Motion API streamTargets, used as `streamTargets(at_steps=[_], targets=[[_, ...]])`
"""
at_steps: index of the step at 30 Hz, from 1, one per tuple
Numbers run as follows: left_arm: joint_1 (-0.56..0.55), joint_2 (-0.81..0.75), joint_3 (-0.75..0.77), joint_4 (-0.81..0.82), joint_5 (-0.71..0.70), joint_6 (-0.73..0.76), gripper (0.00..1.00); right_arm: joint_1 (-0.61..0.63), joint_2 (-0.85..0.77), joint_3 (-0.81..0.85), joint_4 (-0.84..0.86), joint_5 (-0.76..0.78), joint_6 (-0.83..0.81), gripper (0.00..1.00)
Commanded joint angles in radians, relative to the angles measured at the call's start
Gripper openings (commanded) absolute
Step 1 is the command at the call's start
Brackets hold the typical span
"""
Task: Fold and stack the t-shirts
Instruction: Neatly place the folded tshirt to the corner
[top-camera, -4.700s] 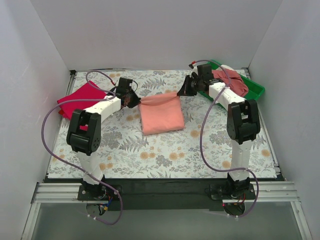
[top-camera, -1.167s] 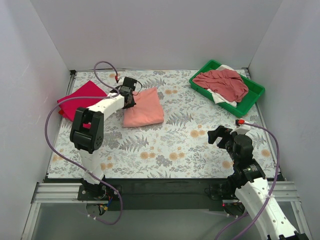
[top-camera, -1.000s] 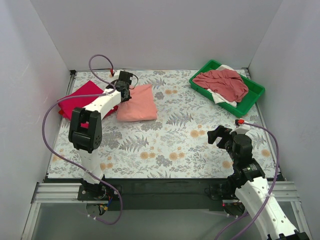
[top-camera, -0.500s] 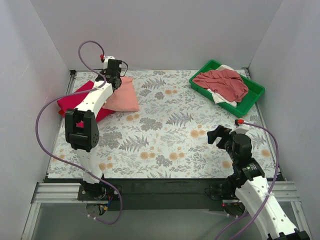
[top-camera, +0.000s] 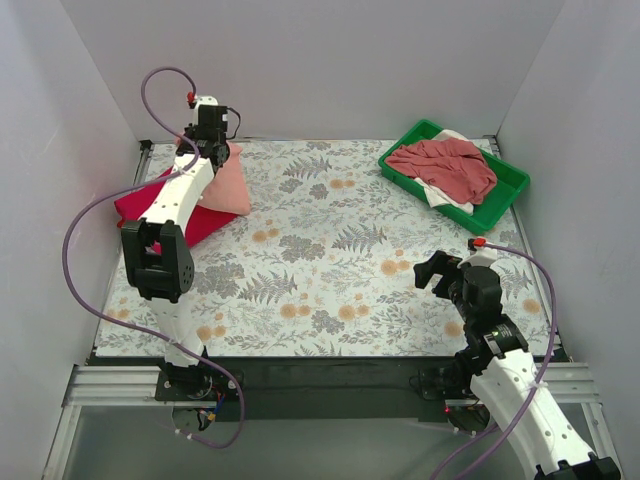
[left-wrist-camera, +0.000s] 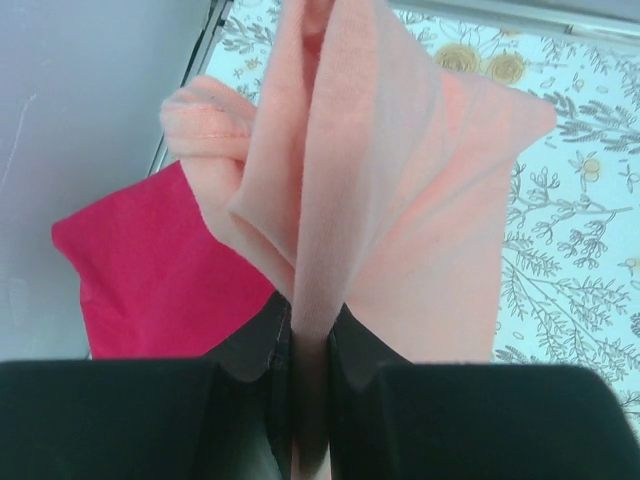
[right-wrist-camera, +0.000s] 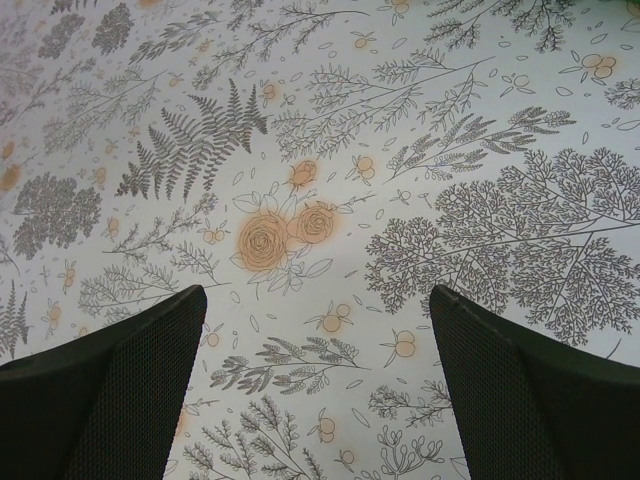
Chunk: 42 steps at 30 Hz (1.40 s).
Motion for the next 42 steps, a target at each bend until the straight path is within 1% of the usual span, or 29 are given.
streamTargets(at_steps=[1, 8, 13, 18, 21, 22, 23, 25, 26, 28, 30, 32, 36, 40, 42], targets=[[0.009, -0.097, 0.064, 0.028, -0.04, 0.022, 0.0, -0.004, 0.008, -0.009, 0.028, 0.024, 0.002, 0.98], [0.02, -0.108, 0.125, 0.003, -0.051, 0.009, 0.0, -0.004, 0.019, -0.007, 0.03, 0.021, 0.0, 0.98], [0.041, -0.155, 0.104, -0.009, -0.052, -0.014, 0.0, -0.006, 0.016, -0.007, 0.03, 0.019, -0.001, 0.98], [0.095, -0.233, -0.01, 0.014, -0.02, -0.053, 0.0, -0.004, 0.019, -0.006, 0.03, 0.001, -0.001, 0.98], [0.142, -0.272, -0.135, 0.053, 0.009, -0.089, 0.0, -0.006, 0.017, -0.004, 0.032, -0.004, -0.003, 0.98], [0.183, -0.279, -0.166, 0.063, 0.012, -0.095, 0.0, -0.006, 0.016, -0.006, 0.032, -0.007, -0.003, 0.98], [0.198, -0.287, -0.227, 0.077, 0.023, -0.103, 0.0, -0.006, 0.014, -0.006, 0.032, -0.007, -0.003, 0.98], [0.243, -0.289, -0.277, 0.098, 0.072, -0.135, 0.0, -0.004, 0.009, -0.004, 0.03, -0.013, -0.003, 0.98], [0.254, -0.283, -0.319, 0.106, 0.081, -0.141, 0.0, -0.006, 0.011, -0.004, 0.032, -0.013, -0.003, 0.98], [0.276, -0.254, -0.341, 0.115, 0.083, -0.159, 0.0, -0.006, 0.011, -0.004, 0.032, -0.021, -0.003, 0.98], [0.284, -0.227, -0.346, 0.106, 0.072, -0.167, 0.0, -0.004, 0.012, -0.003, 0.032, -0.025, -0.003, 0.98], [0.293, -0.189, -0.329, 0.088, 0.025, -0.19, 0.0, -0.006, 0.009, -0.004, 0.032, -0.025, -0.004, 0.98], [0.299, -0.172, -0.329, 0.069, -0.003, -0.215, 0.0, -0.006, 0.009, -0.003, 0.032, -0.022, -0.004, 0.98], [0.302, -0.189, -0.286, 0.029, 0.041, -0.256, 0.0, -0.006, 0.011, -0.003, 0.032, -0.022, -0.004, 0.98], [0.302, -0.21, -0.263, 0.023, 0.093, -0.264, 0.0, -0.006, 0.011, -0.003, 0.033, -0.021, -0.004, 0.98]])
